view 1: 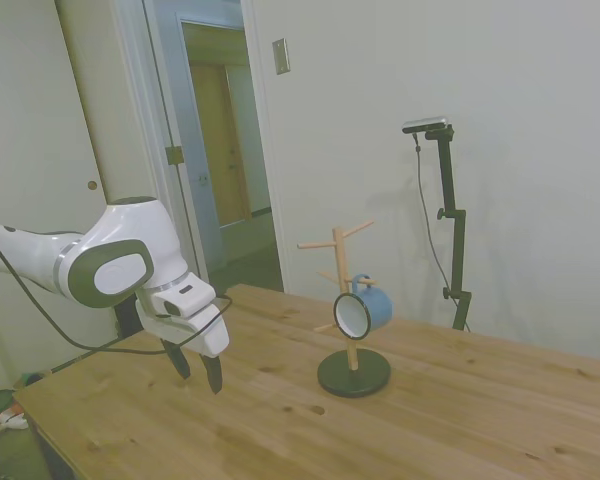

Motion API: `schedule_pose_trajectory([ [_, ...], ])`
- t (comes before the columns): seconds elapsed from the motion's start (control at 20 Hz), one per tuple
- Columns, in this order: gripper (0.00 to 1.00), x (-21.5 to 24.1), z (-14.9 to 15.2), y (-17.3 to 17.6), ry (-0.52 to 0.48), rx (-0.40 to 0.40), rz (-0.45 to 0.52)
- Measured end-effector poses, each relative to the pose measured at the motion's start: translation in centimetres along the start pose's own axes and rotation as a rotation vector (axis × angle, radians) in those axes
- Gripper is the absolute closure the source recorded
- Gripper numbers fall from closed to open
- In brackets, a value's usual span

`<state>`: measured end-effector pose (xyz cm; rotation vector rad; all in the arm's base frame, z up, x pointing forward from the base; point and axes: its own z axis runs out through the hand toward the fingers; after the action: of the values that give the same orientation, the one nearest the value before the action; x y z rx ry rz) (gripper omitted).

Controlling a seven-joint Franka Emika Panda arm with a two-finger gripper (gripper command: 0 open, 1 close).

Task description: Unload the mug

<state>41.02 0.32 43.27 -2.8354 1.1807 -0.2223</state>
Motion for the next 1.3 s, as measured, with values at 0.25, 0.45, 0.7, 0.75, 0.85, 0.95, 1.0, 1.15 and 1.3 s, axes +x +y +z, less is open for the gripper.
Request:
schedule_pose_trajectory([
  [0.25, 0.00, 0.9, -0.5, 1.0, -0.001, 0.015, 0.025],
  [0.45, 0.00, 4.1, -2.8, 3.3, 0.067, 0.040, 0.079],
  [0.7, 0.00, 7.9, -5.5, 5.6, 0.192, 0.056, 0.123],
  [0.75, 0.00, 8.7, -5.8, 6.0, 0.216, 0.058, 0.130],
  [0.85, 0.00, 10.1, -6.1, 6.7, 0.257, 0.066, 0.144],
  [0.95, 0.00, 11.6, -5.9, 7.1, 0.291, 0.077, 0.153],
  [1.0, 0.00, 12.3, -5.8, 7.3, 0.304, 0.086, 0.155],
  [1.15, 0.00, 14.3, -5.4, 7.5, 0.337, 0.106, 0.154],
  [1.3, 0.00, 16.1, -5.9, 8.1, 0.363, 0.115, 0.171],
])
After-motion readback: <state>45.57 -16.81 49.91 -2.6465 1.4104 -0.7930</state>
